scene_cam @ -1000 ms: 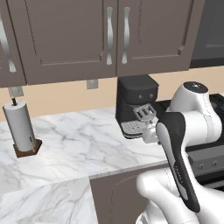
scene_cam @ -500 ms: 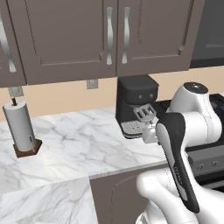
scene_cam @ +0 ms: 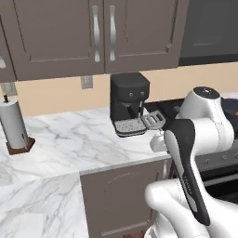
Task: Put the potato and sweet potato in the pot. Retrieve the spatula and lightly stir the vegetables in the pot.
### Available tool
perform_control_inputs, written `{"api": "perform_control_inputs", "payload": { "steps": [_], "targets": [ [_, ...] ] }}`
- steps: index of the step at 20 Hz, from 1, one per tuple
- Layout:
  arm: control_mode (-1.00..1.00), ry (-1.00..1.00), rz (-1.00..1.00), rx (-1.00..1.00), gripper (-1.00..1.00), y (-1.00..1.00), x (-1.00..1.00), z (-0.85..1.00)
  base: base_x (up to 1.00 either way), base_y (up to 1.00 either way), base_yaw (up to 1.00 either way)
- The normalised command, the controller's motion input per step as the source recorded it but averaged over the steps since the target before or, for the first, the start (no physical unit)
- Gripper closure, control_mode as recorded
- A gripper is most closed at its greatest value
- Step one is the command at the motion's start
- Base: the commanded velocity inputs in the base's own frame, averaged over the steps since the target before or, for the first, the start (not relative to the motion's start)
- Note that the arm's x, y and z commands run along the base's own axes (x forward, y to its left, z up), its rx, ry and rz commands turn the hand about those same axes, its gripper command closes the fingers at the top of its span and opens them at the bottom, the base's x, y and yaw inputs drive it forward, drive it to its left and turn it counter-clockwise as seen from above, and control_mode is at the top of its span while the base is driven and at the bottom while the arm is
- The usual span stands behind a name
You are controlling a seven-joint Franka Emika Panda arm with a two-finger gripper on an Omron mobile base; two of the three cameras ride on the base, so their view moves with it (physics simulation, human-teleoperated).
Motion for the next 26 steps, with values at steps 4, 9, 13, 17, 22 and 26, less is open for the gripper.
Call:
{"api": "perform_control_inputs", "payload": {
  "steps": [4, 9, 13, 17, 22, 26],
  "targets": [
    [1.00, 0.00, 0.00, 0.00, 1.00, 0.00, 0.00, 0.00, -0.16, -0.87, -0.01],
    [1.00, 0.00, 0.00, 0.00, 1.00, 0.00, 0.00, 0.00, 0.01, -1.00, 0.01],
    [1.00, 0.00, 0.00, 0.00, 1.00, 0.00, 0.00, 0.00, 0.02, -1.00, 0.00],
    [1.00, 0.00, 0.00, 0.00, 1.00, 0.00, 0.00, 0.00, 0.12, -0.98, -0.06],
    [1.00, 0.00, 0.00, 0.00, 1.00, 0.00, 0.00, 0.00, 0.44, -0.84, -0.11],
    [1.00, 0.00, 0.00, 0.00, 1.00, 0.00, 0.00, 0.00, 0.39, -0.28, -0.10]
  ]
}}
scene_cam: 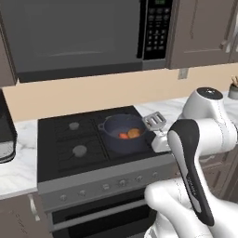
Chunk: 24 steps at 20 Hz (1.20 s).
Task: Put the potato and sweet potato in the pot. Retrieve the spatula and lightly stir the vegetables in the pot.
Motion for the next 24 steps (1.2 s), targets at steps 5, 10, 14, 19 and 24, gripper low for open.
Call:
{"api": "perform_control_inputs", "payload": {
  "steps": [5, 10, 14, 19, 24],
  "targets": [
    [1.00, 0.00, 0.00, 0.00, 1.00, 0.00, 0.00, 0.00, 0.09, -0.01, -0.03],
    [1.00, 0.00, 0.00, 0.00, 1.00, 0.00, 0.00, 0.00, 0.50, -0.12, 0.03],
    [1.00, 0.00, 0.00, 0.00, 1.00, 0.00, 0.00, 0.00, 0.51, -0.26, 0.05],
    [1.00, 0.00, 0.00, 0.00, 1.00, 0.00, 0.00, 0.00, 0.40, -0.35, 0.06],
    [1.00, 0.00, 0.00, 0.00, 1.00, 0.00, 0.00, 0.00, 0.25, -0.52, 0.08]
  ]
}}
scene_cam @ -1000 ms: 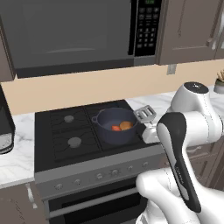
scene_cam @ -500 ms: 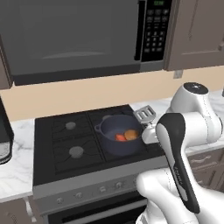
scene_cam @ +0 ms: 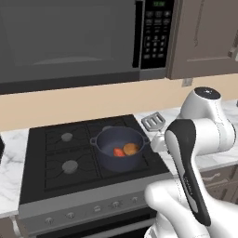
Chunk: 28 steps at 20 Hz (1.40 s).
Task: Put the potato and sweet potato in the pot. Retrieve the spatula and lightly stir the vegetables in the pot.
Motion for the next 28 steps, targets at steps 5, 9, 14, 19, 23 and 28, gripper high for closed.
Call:
{"api": "perform_control_inputs", "payload": {
  "steps": [5, 9, 14, 19, 23, 28],
  "targets": [
    [1.00, 0.00, 0.00, 0.00, 1.00, 0.00, 0.00, 0.00, 0.38, -0.25, 0.02],
    [1.00, 0.00, 0.00, 0.00, 1.00, 0.00, 0.00, 0.00, 0.47, -0.01, 0.00],
    [1.00, 0.00, 0.00, 0.00, 1.00, 0.00, 0.00, 0.00, 0.32, 0.00, 0.00],
    [1.00, 0.00, 0.00, 0.00, 1.00, 0.00, 0.00, 0.00, 0.00, 0.00, 0.00],
    [1.00, 0.00, 0.00, 0.00, 1.00, 0.00, 0.00, 0.00, 0.00, 0.00, 0.00],
    [-1.00, 0.00, 0.00, 0.00, 1.00, 0.00, 0.00, 0.00, 0.00, 0.00, 0.00]
  ]
}}
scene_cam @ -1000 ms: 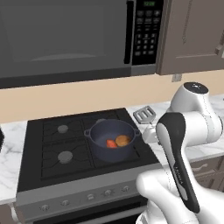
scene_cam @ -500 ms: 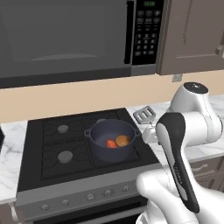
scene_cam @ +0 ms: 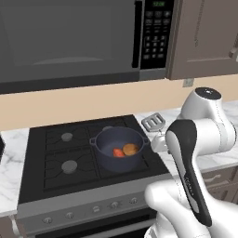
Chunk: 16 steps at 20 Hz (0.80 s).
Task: Put the potato and sweet potato in the pot. Retrieve the spatula and lightly stir the vegetables in the pot.
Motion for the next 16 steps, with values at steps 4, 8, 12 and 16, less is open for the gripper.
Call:
{"api": "perform_control_inputs", "payload": {
  "steps": [4, 8, 12, 16],
  "targets": [
    [-1.00, 0.15, 0.00, -0.03, 1.00, 0.00, 0.22, 0.03, 0.00, 0.00, 0.00],
    [-1.00, 0.26, 0.05, -0.11, 1.00, 0.00, 0.33, 0.15, 0.00, 0.00, 0.00],
    [-1.00, 0.20, 0.08, -0.13, 1.00, 0.00, 0.14, 0.02, 0.00, 0.00, 0.00],
    [-1.00, 0.13, 0.06, -0.18, 1.00, 0.01, 0.00, -0.04, 0.00, 0.00, 0.00]
  ]
}}
